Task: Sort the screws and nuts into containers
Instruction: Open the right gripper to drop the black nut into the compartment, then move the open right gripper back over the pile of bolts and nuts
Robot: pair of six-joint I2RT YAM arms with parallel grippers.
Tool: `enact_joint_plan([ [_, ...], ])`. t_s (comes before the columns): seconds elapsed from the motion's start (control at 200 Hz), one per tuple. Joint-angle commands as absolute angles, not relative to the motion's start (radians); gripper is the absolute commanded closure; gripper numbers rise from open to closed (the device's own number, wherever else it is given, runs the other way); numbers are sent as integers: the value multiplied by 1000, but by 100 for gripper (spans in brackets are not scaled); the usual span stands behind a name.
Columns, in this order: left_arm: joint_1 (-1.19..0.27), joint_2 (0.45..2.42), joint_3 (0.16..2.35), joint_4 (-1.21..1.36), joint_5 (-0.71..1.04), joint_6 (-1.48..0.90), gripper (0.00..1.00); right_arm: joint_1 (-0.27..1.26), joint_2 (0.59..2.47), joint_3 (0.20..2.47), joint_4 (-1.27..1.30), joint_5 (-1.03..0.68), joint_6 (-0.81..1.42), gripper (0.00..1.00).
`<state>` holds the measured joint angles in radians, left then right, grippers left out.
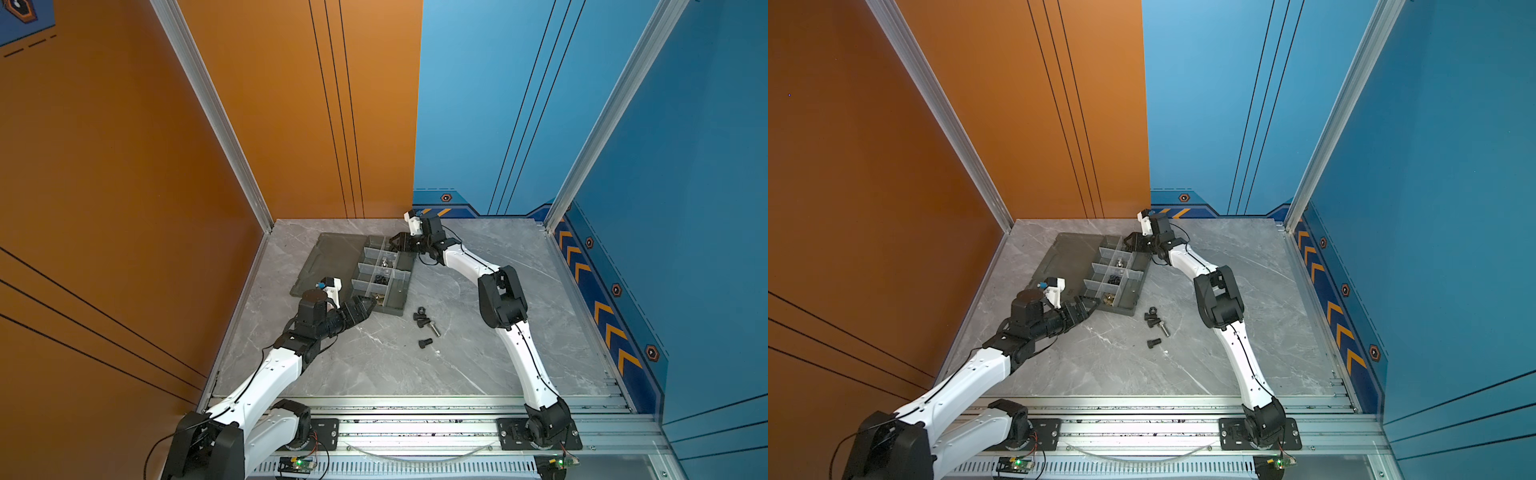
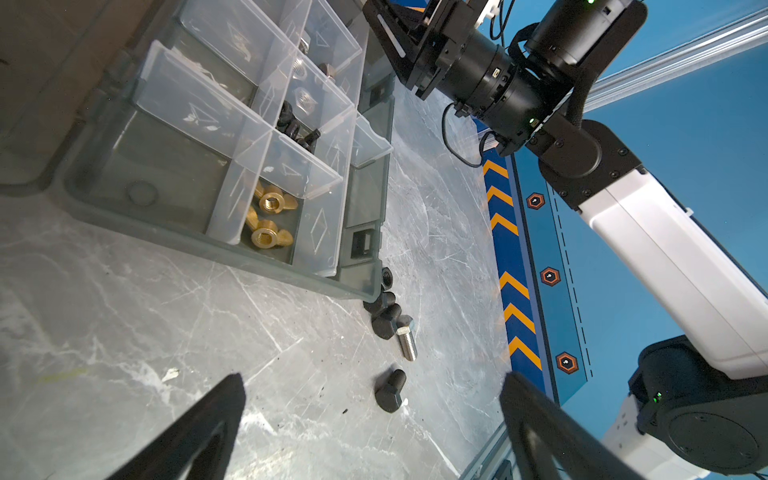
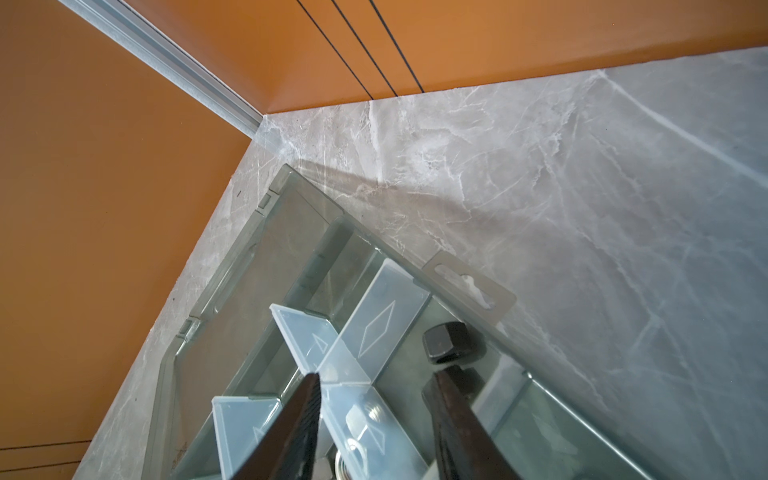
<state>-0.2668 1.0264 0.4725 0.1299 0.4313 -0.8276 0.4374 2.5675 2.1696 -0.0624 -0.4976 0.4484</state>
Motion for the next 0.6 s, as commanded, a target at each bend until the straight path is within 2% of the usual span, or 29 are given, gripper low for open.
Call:
enact_joint_plan([
  [0.0, -257, 1008, 457, 116, 446, -808, 2, 436, 2462, 2116, -189, -499, 390, 53],
  [0.22, -262, 1010, 462, 122, 446, -804, 2, 431, 2290, 1974, -343, -491, 307, 51],
  [0.596, -272, 1032, 469, 137, 446, -808, 2, 444, 2007, 1667, -614, -356, 192, 50],
])
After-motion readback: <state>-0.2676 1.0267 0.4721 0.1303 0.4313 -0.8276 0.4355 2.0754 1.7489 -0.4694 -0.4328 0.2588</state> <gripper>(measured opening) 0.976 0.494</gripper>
